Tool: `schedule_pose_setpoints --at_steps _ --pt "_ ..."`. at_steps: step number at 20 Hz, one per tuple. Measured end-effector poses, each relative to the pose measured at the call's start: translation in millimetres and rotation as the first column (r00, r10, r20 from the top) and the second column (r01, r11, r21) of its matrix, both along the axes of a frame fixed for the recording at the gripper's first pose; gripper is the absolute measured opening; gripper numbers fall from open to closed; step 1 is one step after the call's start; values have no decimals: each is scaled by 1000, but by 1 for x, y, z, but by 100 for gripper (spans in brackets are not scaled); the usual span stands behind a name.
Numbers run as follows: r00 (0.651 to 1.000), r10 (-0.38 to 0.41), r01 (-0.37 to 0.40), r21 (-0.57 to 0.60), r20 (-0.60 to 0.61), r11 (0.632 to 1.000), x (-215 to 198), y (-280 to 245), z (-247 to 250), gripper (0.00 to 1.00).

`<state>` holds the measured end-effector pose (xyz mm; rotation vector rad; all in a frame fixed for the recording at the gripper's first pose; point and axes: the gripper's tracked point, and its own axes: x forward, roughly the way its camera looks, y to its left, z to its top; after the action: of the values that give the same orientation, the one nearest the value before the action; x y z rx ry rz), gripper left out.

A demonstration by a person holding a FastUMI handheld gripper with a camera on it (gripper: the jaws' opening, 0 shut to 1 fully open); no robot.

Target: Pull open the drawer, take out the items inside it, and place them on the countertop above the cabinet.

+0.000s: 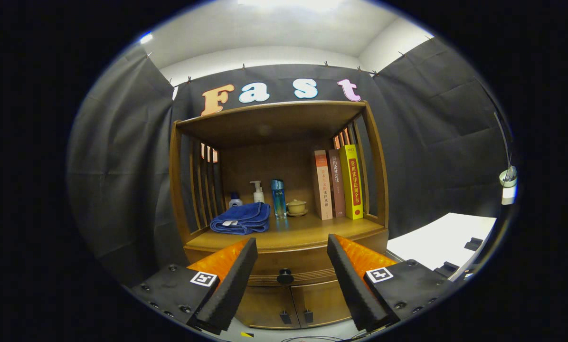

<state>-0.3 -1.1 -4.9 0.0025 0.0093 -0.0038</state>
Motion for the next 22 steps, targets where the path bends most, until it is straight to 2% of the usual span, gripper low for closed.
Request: schedule_pose_setpoints --at_steps 15,22 --pt "1000 -1 1 5 -25 1000 6 0 -15 98" --pt "999 34 -34 -73 -3 997 32 16 -31 98"
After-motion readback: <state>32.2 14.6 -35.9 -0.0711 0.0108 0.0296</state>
